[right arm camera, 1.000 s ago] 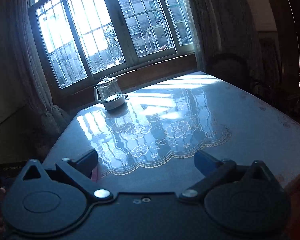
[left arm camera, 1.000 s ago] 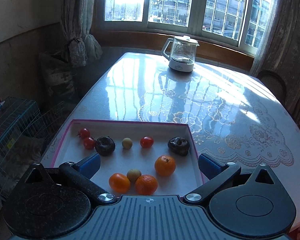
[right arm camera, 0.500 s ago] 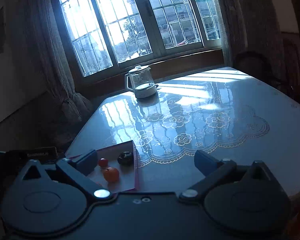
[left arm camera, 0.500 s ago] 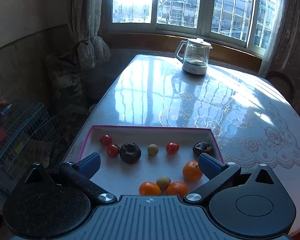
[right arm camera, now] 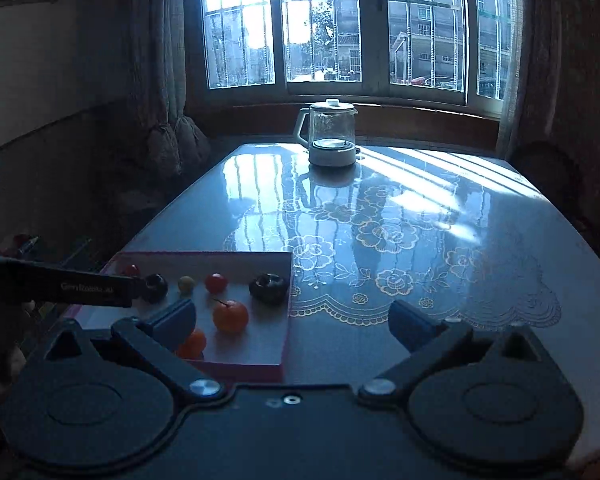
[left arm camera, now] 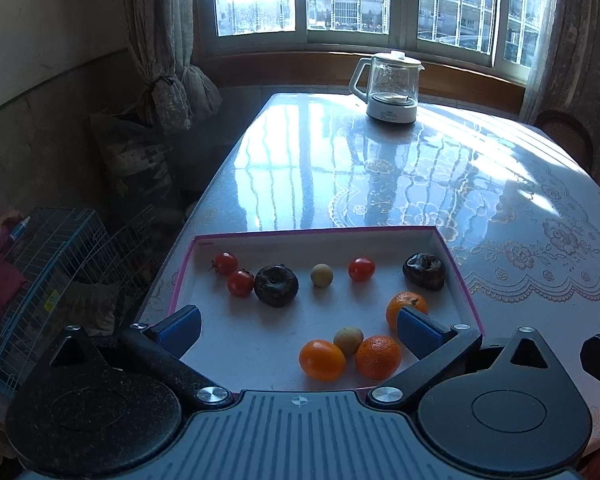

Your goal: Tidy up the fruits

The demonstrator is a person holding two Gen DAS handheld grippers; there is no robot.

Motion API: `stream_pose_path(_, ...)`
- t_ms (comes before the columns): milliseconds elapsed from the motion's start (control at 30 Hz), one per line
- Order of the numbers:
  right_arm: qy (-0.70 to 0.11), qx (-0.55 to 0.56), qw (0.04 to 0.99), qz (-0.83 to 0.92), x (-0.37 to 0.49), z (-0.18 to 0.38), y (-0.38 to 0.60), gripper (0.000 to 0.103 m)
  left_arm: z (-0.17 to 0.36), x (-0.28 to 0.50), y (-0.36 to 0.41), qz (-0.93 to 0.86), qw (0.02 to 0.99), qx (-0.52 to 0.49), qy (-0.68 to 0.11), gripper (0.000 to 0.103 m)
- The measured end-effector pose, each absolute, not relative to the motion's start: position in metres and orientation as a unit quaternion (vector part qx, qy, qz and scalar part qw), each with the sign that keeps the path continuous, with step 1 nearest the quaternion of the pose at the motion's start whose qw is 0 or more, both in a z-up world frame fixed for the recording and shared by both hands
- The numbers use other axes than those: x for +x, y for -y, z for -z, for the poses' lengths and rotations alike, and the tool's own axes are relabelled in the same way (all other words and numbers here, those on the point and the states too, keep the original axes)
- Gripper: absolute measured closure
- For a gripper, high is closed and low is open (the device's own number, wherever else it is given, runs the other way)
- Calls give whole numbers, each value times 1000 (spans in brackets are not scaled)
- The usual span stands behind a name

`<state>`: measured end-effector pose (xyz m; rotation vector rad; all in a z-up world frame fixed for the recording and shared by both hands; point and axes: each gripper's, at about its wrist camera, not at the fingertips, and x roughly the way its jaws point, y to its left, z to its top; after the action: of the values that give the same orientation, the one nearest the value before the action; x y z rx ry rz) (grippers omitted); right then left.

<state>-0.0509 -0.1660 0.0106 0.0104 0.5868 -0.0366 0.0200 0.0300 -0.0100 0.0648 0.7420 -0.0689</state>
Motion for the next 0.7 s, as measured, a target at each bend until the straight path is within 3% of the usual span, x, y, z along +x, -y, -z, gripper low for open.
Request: stream_pose_path(700, -336, -46, 939, -52, -25, -7, 96, 0, 10, -3, -70, 11, 924, 33, -380, 0)
